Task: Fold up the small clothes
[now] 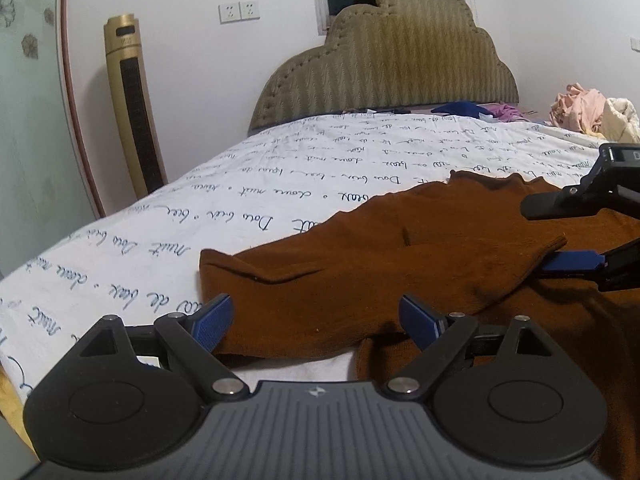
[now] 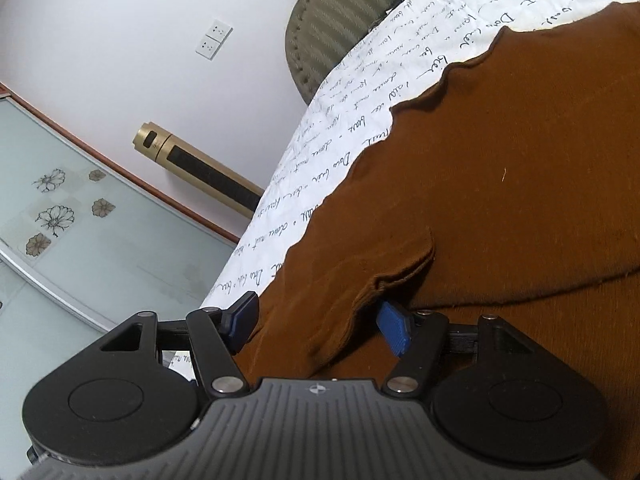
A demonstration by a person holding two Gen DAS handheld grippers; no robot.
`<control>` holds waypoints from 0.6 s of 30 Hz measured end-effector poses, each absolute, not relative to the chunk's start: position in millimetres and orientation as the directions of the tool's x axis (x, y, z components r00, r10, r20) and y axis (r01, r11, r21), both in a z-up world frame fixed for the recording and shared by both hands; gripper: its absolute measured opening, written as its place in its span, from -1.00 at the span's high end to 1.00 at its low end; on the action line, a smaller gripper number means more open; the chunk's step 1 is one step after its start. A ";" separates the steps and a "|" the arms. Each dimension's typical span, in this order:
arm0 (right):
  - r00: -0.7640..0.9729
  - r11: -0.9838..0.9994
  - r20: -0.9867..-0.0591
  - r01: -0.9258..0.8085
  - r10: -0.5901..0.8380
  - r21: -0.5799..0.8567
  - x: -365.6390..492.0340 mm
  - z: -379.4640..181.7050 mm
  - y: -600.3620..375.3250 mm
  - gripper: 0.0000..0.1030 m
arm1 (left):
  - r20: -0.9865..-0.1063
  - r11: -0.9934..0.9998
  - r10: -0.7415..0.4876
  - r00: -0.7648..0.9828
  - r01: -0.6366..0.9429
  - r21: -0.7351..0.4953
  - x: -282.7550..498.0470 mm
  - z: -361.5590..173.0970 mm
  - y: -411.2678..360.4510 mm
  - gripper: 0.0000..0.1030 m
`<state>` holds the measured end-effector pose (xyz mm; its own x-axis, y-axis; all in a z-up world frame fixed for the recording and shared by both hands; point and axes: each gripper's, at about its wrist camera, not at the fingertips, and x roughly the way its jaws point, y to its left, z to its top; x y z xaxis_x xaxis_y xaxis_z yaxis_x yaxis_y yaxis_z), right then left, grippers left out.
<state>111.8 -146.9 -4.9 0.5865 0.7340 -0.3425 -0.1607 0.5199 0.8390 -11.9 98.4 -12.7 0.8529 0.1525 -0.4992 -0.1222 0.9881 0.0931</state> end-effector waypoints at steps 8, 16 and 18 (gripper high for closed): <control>0.597 0.589 -0.430 -0.091 0.678 0.803 141.0 -17.3 -144.6 0.61 | -0.507 0.991 0.128 0.852 -0.099 0.085 -7.5 -9.2 91.4 -0.76; 0.656 0.650 -0.429 -0.125 0.621 0.750 140.5 5.7 -160.7 0.76 | -0.486 0.990 0.054 0.872 0.019 0.143 -3.6 -2.6 61.5 -0.76; 0.685 0.675 -0.428 -0.127 0.590 0.727 142.5 16.1 -170.4 0.76 | -0.484 0.985 0.023 0.875 0.063 0.162 -0.8 -6.7 49.9 -0.76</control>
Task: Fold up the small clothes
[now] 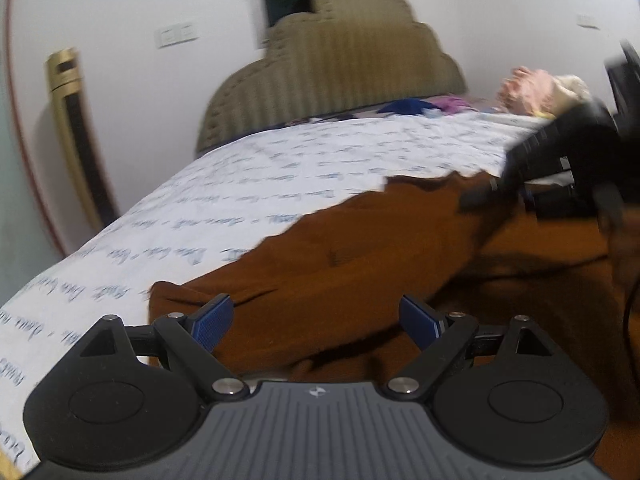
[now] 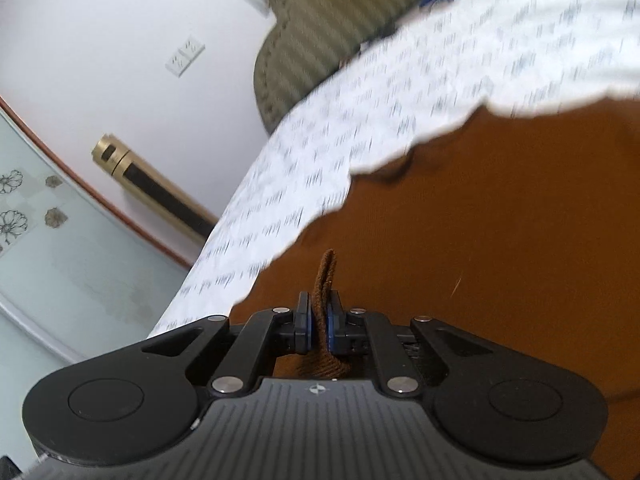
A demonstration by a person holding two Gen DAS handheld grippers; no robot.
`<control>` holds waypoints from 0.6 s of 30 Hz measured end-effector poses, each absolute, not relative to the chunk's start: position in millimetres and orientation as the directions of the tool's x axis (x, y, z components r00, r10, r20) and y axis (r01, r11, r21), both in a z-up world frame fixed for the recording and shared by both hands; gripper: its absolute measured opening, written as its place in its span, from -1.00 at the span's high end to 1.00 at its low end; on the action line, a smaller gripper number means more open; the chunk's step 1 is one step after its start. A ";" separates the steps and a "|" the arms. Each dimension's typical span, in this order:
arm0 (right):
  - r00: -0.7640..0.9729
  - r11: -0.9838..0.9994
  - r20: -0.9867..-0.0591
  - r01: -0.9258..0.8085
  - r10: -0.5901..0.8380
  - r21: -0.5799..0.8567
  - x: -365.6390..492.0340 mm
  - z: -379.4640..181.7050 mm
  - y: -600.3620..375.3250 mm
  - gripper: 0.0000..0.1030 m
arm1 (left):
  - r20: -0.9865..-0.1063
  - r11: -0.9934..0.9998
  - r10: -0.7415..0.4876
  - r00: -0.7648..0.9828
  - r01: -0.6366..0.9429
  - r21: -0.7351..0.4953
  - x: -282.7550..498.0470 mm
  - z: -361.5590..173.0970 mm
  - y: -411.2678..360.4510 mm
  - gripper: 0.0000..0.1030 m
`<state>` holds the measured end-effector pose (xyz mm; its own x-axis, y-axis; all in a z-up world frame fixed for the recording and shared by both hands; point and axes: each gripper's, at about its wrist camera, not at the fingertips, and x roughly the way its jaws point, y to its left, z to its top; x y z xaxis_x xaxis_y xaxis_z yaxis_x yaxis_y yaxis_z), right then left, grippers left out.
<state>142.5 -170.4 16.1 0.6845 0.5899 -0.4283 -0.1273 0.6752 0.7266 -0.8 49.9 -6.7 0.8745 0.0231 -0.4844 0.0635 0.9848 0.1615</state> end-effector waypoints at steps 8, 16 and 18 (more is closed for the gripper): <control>0.785 0.768 -0.443 -0.064 0.433 0.637 137.0 37.3 -229.1 0.76 | -0.515 0.990 0.016 0.857 0.057 0.126 16.8 -14.1 44.1 -0.76; 0.834 0.753 -0.454 0.073 0.313 0.654 116.7 18.1 -304.4 0.78 | -0.533 0.995 0.036 0.845 0.020 0.099 25.2 -14.9 56.1 -0.76; 0.841 0.749 -0.458 0.101 0.287 0.655 111.0 12.3 -320.2 0.79 | -0.539 0.996 0.037 0.842 0.014 0.090 26.5 -15.3 57.3 -0.76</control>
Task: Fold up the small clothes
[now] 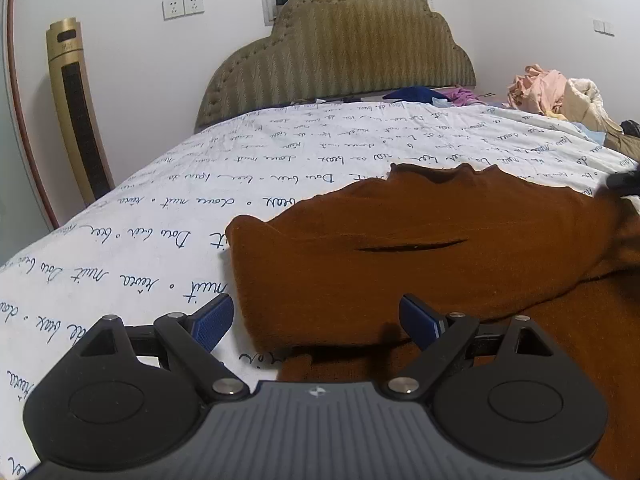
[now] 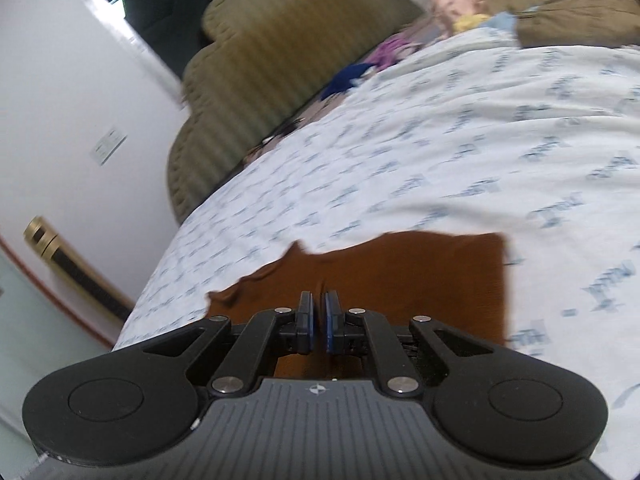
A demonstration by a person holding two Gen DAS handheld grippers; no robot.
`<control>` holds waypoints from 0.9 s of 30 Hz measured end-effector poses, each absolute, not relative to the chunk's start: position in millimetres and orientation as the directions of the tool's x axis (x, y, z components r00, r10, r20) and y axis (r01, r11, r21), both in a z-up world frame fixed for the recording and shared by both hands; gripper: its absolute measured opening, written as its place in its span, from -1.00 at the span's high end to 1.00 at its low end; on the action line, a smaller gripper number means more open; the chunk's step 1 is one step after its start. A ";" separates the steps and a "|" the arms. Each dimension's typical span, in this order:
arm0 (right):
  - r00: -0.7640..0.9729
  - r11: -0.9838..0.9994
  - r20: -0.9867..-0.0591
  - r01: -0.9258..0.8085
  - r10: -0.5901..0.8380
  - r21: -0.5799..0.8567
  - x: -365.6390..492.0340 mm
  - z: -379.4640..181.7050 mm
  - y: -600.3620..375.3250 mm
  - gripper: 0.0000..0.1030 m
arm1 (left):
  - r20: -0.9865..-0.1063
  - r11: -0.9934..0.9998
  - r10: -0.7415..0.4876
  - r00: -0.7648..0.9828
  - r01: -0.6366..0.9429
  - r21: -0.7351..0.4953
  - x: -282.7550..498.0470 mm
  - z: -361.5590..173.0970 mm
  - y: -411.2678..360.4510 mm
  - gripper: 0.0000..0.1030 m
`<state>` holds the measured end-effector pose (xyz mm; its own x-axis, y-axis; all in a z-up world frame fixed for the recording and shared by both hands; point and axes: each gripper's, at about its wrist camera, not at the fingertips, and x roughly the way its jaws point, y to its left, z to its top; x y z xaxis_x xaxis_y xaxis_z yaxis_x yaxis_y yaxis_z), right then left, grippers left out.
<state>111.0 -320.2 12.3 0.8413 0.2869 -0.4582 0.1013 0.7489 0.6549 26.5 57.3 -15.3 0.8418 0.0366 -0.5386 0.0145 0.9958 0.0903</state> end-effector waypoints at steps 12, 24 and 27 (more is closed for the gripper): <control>0.811 0.714 -0.472 0.098 0.347 0.693 95.0 -10.6 -338.2 0.44 | -0.554 0.997 0.020 0.833 0.026 0.075 30.7 -14.1 47.5 -0.76; 0.785 0.843 -0.549 0.065 0.287 0.533 114.3 -7.1 -301.5 0.79 | -0.534 0.997 0.020 0.846 0.022 0.073 27.8 -9.8 48.0 -0.76; 0.823 0.880 -0.535 0.101 0.189 0.464 100.4 7.9 -307.6 0.79 | -0.536 0.998 0.028 0.844 0.006 0.062 30.3 -7.9 55.3 -0.76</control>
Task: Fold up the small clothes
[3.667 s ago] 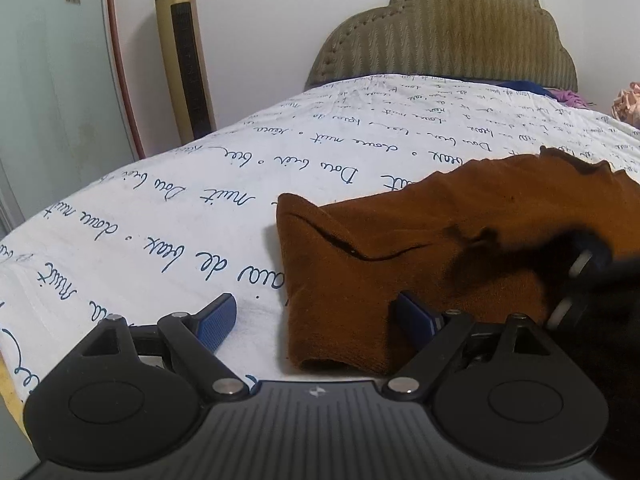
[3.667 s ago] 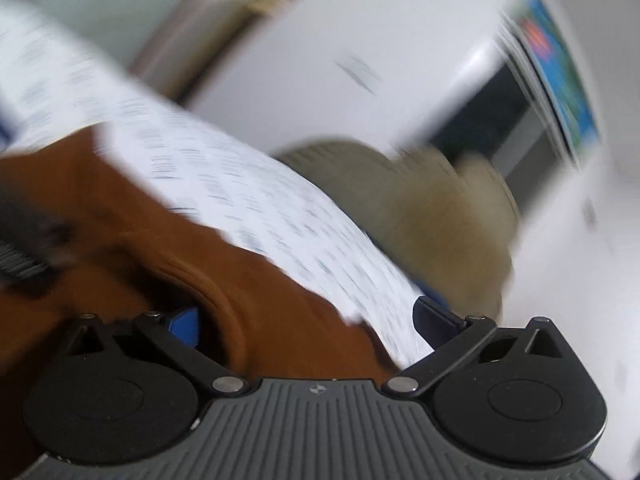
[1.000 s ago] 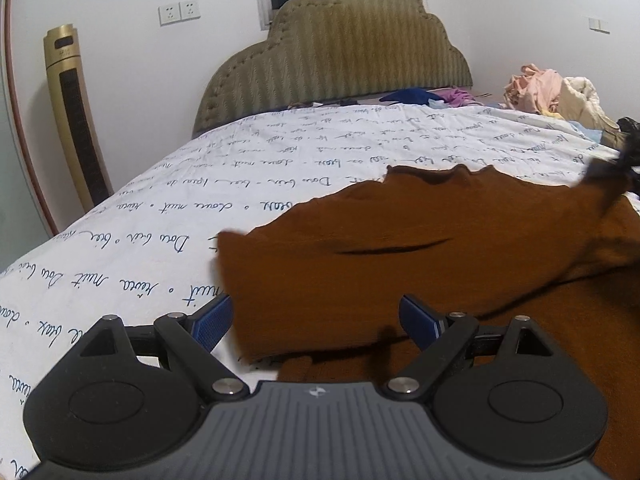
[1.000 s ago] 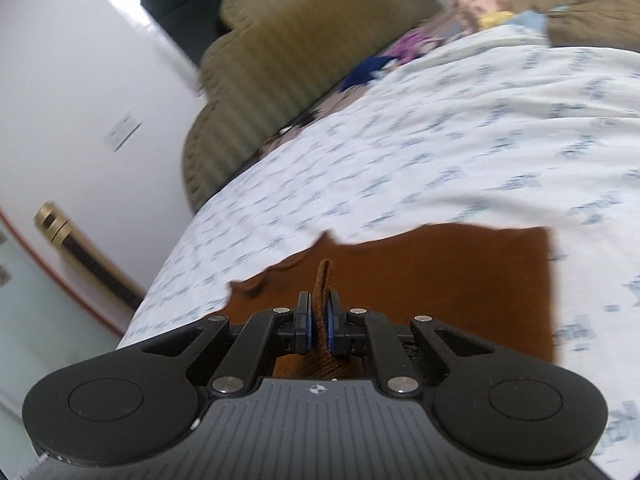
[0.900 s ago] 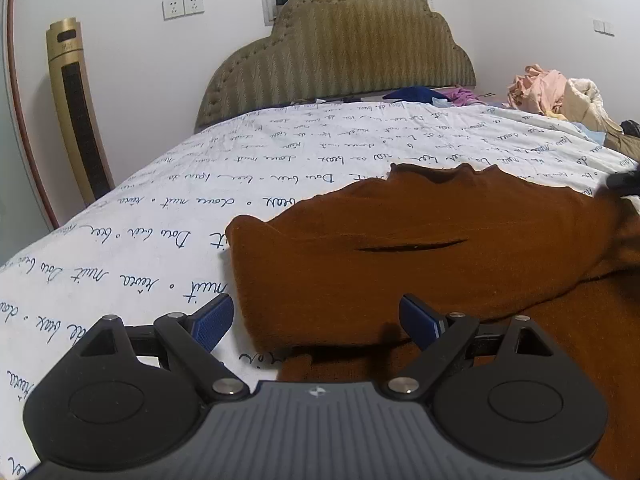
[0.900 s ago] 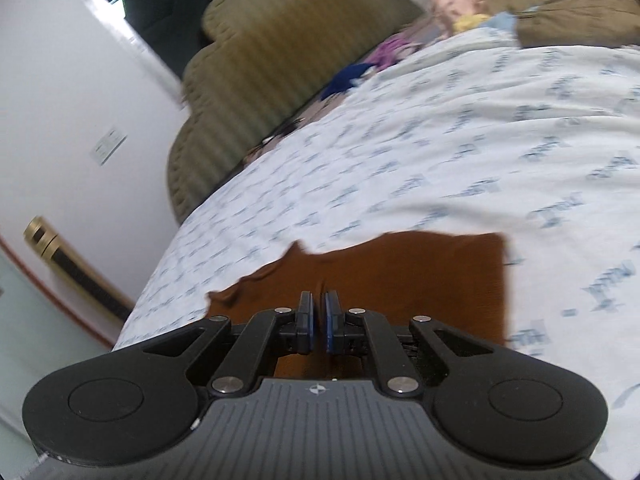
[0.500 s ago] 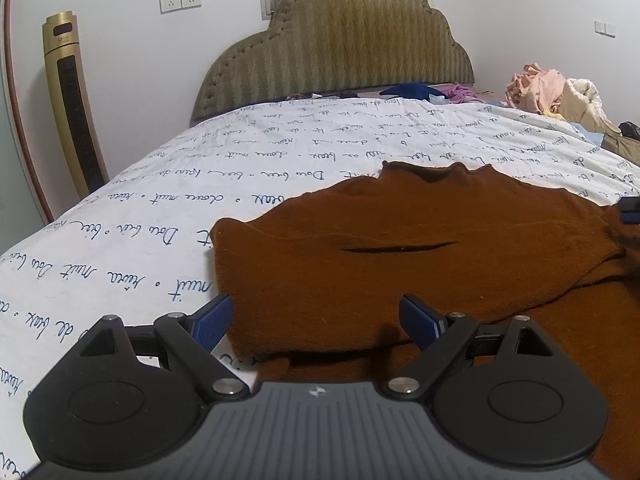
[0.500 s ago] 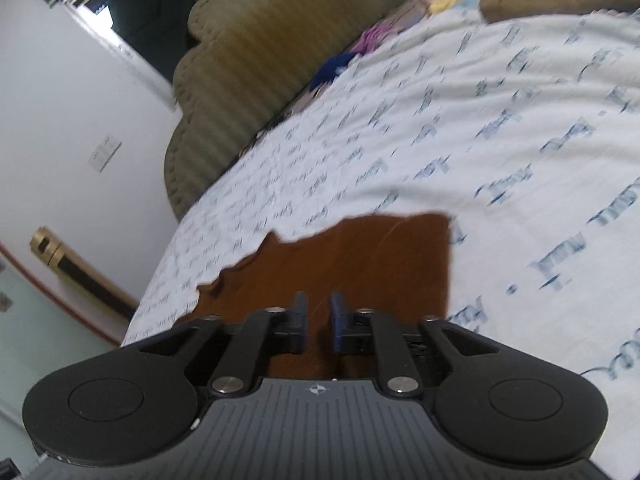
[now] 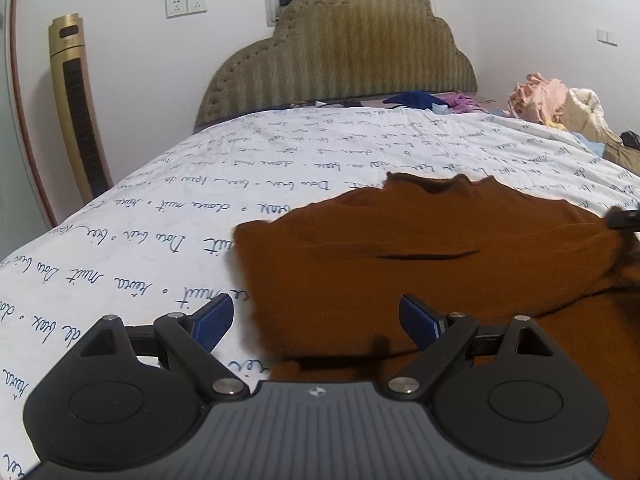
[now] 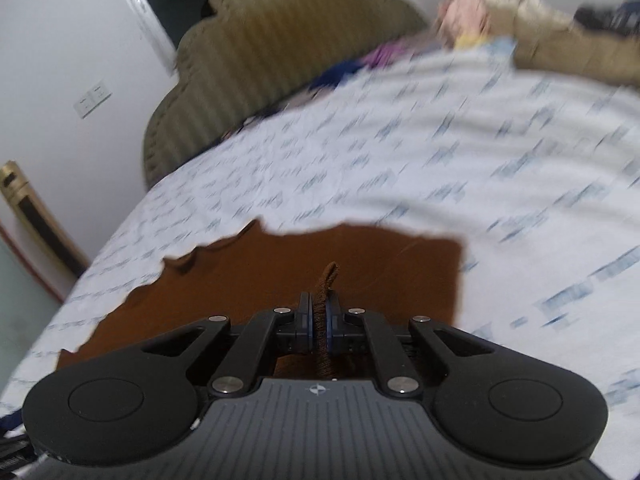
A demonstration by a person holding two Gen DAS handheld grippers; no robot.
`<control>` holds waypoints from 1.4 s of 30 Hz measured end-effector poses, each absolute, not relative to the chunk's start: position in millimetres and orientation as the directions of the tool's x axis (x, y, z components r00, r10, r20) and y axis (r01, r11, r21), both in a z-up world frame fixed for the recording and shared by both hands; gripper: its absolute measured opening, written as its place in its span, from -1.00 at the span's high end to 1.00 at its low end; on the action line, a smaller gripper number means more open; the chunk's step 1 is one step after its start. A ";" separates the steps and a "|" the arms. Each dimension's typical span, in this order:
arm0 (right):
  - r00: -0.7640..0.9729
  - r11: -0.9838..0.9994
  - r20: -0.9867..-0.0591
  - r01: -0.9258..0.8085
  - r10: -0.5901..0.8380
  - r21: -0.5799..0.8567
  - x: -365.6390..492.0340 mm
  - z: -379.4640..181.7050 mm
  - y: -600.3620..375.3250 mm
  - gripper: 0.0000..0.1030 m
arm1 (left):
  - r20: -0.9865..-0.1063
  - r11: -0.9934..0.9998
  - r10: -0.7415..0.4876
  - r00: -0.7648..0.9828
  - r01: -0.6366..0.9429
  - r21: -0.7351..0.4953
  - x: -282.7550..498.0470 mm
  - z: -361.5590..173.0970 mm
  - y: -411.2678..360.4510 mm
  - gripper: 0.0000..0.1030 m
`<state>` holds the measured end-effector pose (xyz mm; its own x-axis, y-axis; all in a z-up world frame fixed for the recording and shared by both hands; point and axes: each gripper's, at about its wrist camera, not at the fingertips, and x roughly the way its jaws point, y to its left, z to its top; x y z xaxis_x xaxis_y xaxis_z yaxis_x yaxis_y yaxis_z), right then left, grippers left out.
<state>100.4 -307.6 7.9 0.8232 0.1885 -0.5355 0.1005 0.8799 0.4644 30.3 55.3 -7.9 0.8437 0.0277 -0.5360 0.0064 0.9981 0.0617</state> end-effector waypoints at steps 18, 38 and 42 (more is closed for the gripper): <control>0.795 0.953 -0.606 0.204 -0.027 0.224 81.0 1.0 -313.8 0.69 | -0.573 0.997 0.046 0.818 -0.005 0.072 45.0 -15.5 52.5 -0.76; 0.794 0.991 -0.602 -0.006 0.086 0.134 38.7 5.1 -262.7 -0.51 | -0.604 0.999 0.021 0.797 0.001 0.037 34.6 -22.2 54.8 -0.76; 0.796 0.978 -0.592 0.002 0.123 0.207 12.7 0.2 -274.5 -0.56 | -0.601 0.998 -0.022 0.799 0.051 0.031 10.7 -23.9 63.0 -0.76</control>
<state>12.7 -274.5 0.2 0.7963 0.1234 -0.5922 0.0020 0.9784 0.2065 10.7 63.0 -23.9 0.7988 -0.0222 -0.6012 0.0511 0.9982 0.0312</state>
